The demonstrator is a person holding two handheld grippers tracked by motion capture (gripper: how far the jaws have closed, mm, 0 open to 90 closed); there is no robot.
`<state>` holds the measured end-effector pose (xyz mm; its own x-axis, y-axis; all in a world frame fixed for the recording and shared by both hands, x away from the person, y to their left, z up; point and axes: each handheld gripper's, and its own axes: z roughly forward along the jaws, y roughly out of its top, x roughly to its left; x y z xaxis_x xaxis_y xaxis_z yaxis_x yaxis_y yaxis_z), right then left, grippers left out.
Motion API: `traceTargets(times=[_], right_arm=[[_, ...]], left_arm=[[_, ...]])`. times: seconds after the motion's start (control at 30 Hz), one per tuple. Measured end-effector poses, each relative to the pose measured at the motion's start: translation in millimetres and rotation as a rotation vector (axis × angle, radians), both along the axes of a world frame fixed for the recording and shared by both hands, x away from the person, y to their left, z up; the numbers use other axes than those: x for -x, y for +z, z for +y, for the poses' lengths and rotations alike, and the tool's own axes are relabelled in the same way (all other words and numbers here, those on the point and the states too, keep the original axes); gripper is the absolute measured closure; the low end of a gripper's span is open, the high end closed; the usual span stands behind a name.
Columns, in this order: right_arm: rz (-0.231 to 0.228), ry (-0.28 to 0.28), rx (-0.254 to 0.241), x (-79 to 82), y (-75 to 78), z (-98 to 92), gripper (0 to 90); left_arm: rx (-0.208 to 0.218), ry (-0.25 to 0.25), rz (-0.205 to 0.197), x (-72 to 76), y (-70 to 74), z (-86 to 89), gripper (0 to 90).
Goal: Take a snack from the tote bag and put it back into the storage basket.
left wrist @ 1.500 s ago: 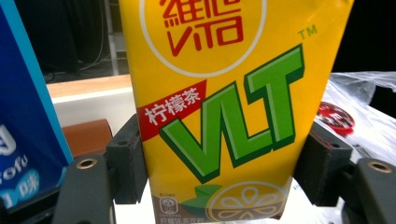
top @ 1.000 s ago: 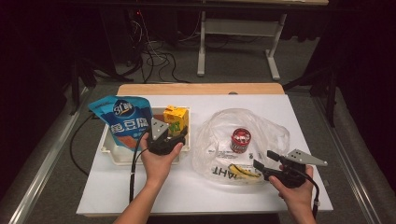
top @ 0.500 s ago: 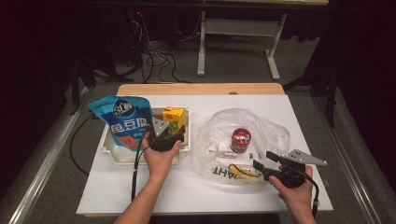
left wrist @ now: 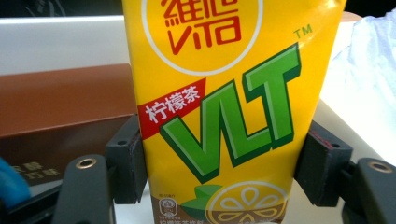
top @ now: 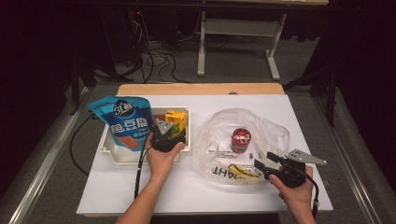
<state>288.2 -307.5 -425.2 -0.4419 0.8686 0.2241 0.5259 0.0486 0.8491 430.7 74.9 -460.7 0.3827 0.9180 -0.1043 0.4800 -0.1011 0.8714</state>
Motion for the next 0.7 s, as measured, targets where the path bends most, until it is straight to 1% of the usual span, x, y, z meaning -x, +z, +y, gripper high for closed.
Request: traceTargets(times=[0.07,0.13,0.17,0.2,0.23,0.27,0.33,0.37,0.47,0.57,0.63,0.7], right_arm=[[0.006,-0.003,0.002,-0.4,-0.6,0.0,33.2],[0.003,-0.008,0.005,0.0,-0.3,0.1,33.3],[0.002,-0.009,0.006,0.1,0.0,0.0,33.4],[0.001,-0.011,0.007,0.2,0.1,0.0,33.5],[0.000,-0.011,0.008,0.2,0.1,-0.2,33.6],[0.000,-0.011,0.005,0.1,-0.1,-0.3,33.7],[0.008,-0.013,-0.002,0.1,-0.5,0.2,33.9],[0.007,-0.010,-0.002,-0.2,-0.8,0.4,33.8],[0.011,-0.006,0.004,-0.5,-1.6,1.7,33.8],[0.011,-0.004,0.007,-0.7,-2.1,2.4,33.9],[0.008,-0.003,0.010,-0.6,-1.9,2.6,33.9],[0.009,-0.005,0.009,-0.6,-2.0,2.5,33.9]], left_arm=[[-0.022,-0.019,0.015,-0.8,-1.4,-1.5,30.5],[-0.060,-0.043,0.027,-0.2,-3.2,-5.4,30.4],[-0.073,-0.037,0.032,-0.5,-3.8,-6.3,30.4],[-0.072,-0.036,0.040,-1.0,-4.1,-5.8,30.4],[-0.076,-0.036,0.041,-0.9,-3.8,-5.6,30.4],[-0.090,-0.032,0.038,-1.0,-4.0,-6.9,30.4],[-0.091,-0.034,0.039,-1.1,-3.9,-6.9,30.5],[-0.084,-0.036,0.041,-1.2,-4.1,-6.4,30.5],[-0.087,-0.043,0.042,-0.5,-4.6,-5.8,30.2],[-0.076,-0.044,0.056,0.2,-4.3,-3.5,29.8],[-0.065,-0.048,0.073,1.3,-3.7,-1.0,29.7],[-0.064,-0.048,0.077,2.3,-3.5,0.8,29.6]])
